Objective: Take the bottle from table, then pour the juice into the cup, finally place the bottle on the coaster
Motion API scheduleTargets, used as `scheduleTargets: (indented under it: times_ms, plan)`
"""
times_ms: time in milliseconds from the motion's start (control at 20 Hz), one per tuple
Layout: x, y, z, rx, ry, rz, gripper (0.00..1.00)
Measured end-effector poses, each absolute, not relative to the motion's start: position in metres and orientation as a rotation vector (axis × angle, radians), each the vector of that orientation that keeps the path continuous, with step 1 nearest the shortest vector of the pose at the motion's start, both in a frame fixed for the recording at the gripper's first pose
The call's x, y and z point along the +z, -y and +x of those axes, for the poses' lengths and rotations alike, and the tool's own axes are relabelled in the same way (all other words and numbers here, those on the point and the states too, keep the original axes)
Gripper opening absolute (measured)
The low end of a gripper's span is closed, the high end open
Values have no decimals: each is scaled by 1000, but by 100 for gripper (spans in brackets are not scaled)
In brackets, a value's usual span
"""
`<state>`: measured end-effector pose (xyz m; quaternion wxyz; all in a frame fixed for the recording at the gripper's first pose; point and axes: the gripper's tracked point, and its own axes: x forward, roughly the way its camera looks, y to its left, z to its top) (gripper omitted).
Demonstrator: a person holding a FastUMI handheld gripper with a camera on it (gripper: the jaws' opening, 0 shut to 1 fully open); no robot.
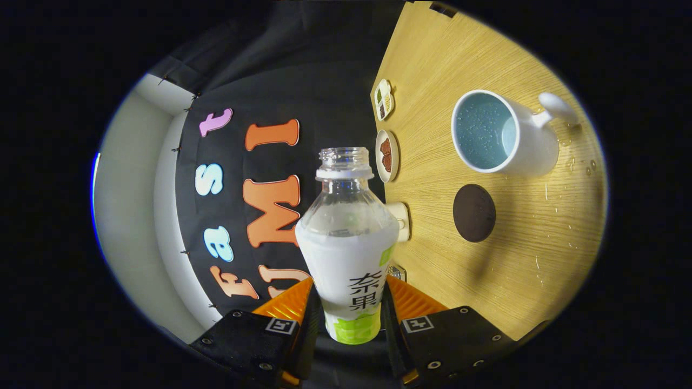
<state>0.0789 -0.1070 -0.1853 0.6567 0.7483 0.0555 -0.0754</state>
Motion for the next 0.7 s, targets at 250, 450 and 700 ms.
scheduleTargets:
  times_ms: [250,450,700]
  plan:
    - [-184,105,80,-177,-113,1760,56]
    - [-184,104,83,-177,-105,1794,56]
    - [-182,103,84,-174,-103,1817,57]
